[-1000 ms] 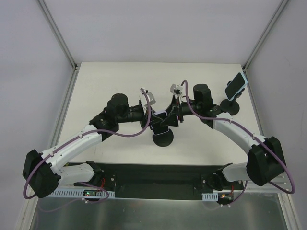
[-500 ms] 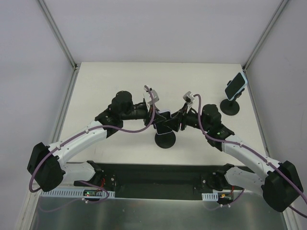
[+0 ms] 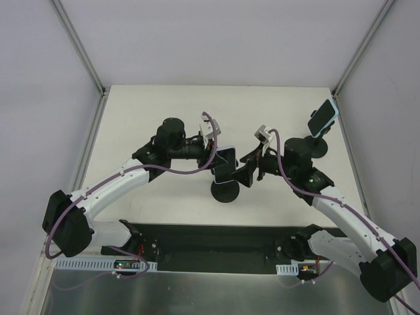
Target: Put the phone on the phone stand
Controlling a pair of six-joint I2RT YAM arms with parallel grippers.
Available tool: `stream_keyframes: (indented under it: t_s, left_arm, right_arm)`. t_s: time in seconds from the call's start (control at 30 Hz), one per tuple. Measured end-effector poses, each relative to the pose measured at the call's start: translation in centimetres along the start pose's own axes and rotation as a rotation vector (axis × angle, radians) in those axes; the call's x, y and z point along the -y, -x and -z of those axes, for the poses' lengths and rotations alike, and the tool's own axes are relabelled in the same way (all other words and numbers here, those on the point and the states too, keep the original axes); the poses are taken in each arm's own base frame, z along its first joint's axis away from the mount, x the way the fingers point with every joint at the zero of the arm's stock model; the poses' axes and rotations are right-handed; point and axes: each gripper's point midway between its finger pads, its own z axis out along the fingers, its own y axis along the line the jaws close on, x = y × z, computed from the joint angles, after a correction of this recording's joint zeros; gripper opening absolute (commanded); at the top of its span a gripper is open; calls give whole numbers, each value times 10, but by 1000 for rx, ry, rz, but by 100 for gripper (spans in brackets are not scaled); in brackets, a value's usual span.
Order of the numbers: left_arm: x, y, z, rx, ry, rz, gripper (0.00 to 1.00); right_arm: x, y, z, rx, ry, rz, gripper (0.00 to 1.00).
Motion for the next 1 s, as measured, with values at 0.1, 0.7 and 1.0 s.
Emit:
stream_keyframes:
  t_s: [0.1,0.7,1.0]
  left_arm:
    - [-6,-12,2,-41,0,43,50]
    - [1,43,80,114,14,72,79]
    - [13,62,94,149,-44,53,79]
  right_arm:
    - [-8,4,11,16,4,38,99]
    - [-6,56,19,-71,-56,-45,96]
    - [-5,73,-11,-174,110,-60,77]
